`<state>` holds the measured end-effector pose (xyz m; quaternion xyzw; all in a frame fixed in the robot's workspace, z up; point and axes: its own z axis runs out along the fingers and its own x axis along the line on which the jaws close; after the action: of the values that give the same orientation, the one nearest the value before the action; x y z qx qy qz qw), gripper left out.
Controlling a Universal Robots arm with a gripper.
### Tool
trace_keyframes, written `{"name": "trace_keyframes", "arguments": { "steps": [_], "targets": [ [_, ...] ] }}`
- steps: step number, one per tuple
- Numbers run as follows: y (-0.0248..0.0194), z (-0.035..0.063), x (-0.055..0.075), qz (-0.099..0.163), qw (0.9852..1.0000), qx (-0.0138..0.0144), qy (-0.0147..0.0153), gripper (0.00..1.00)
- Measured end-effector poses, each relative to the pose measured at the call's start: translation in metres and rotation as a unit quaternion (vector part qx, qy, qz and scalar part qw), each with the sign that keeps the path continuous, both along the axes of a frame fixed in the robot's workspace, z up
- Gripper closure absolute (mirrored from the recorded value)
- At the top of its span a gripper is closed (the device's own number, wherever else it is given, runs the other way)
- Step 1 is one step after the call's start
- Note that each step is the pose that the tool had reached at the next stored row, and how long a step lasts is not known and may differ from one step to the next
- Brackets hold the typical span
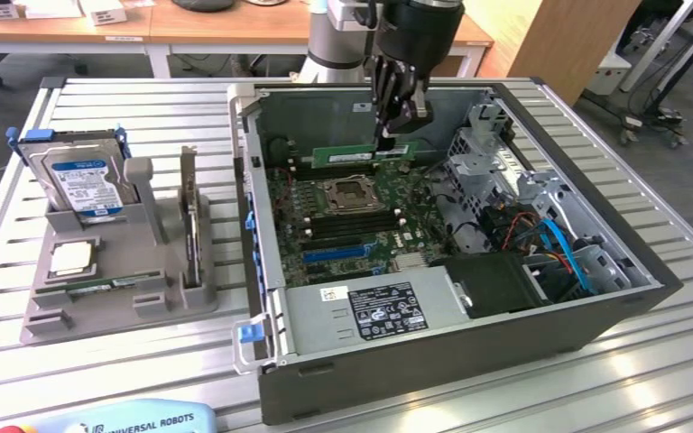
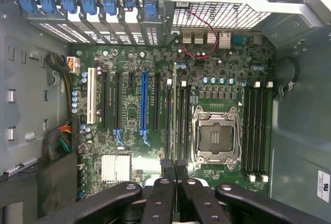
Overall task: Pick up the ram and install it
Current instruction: 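Insert the ram into the slot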
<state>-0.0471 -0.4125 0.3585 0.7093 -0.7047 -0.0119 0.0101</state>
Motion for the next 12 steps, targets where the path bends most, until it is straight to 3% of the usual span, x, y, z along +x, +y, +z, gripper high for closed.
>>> {"name": "trace_keyframes", "arguments": {
  "steps": [12],
  "targets": [
    [0.0,-0.0123,0.0,0.0,1.0,0.0,0.0,0.89]
  ]
}}
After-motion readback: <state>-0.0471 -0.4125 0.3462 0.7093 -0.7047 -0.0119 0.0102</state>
